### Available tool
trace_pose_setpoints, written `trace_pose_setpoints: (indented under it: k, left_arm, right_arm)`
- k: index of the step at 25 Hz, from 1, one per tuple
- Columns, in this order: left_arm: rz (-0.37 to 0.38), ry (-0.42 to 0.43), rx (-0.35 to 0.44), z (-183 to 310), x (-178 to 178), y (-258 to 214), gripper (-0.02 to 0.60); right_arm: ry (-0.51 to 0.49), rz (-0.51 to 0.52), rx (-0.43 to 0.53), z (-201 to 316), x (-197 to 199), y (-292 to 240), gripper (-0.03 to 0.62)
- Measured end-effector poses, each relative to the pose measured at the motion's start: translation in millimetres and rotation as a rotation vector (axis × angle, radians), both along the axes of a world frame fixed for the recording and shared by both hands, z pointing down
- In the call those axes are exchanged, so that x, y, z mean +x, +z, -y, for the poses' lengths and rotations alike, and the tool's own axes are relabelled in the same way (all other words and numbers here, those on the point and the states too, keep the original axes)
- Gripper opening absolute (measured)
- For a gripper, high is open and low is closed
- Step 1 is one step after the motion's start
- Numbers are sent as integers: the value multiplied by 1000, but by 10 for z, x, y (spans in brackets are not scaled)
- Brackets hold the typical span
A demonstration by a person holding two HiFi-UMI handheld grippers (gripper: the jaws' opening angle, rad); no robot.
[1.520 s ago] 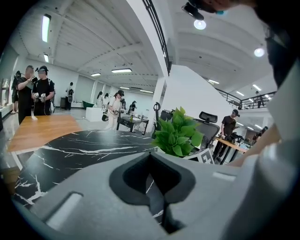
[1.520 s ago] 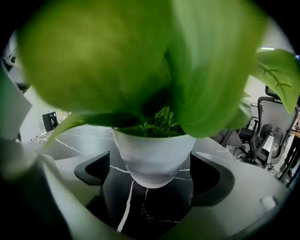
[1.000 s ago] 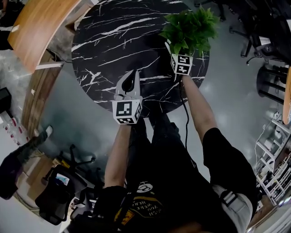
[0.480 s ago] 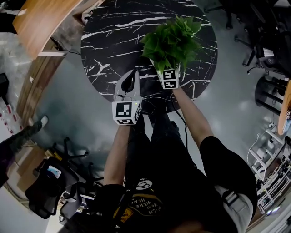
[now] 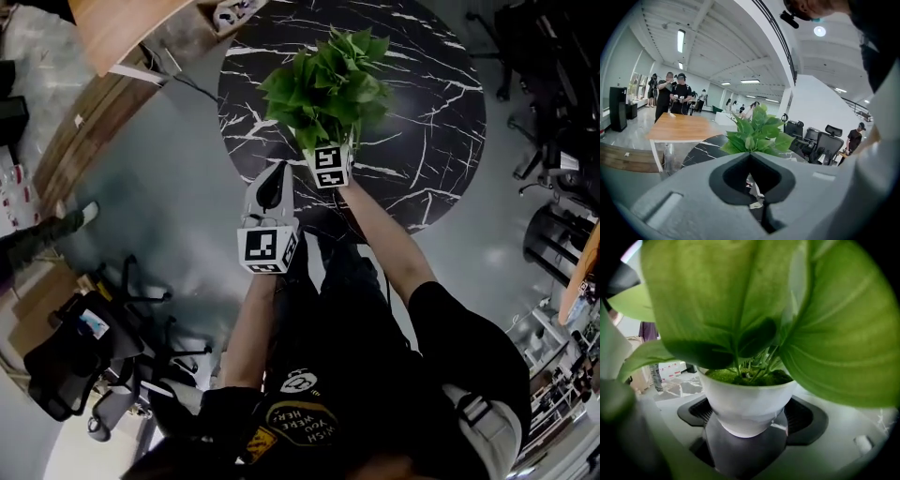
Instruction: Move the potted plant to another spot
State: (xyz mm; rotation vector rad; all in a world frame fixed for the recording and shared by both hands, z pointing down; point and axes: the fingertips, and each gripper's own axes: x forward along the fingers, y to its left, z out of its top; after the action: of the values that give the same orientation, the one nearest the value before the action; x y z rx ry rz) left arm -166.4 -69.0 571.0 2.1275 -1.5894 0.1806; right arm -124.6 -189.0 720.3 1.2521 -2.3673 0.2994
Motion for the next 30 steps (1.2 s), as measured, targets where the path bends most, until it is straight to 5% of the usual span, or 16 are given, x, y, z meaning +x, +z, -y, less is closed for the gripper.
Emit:
trace_pose_setpoints:
  k: [6,12,21,30]
  left_arm:
    - [-14,-67,2,-20,-371,0,5]
    - [-53,-92,-3,167,-504,19,5]
    - [-62,-11,-19,362,-291,56,5]
    - [-66,56,-33,482,21,85,5]
  right_arm:
    - [-75,-32,0,468,-636,5,479]
    - [-56,-46,5,1205,-720,26,479]
    - [34,-81,-2,1972,-28,78,479]
    - [204,-110,-27,2411,1202,45,479]
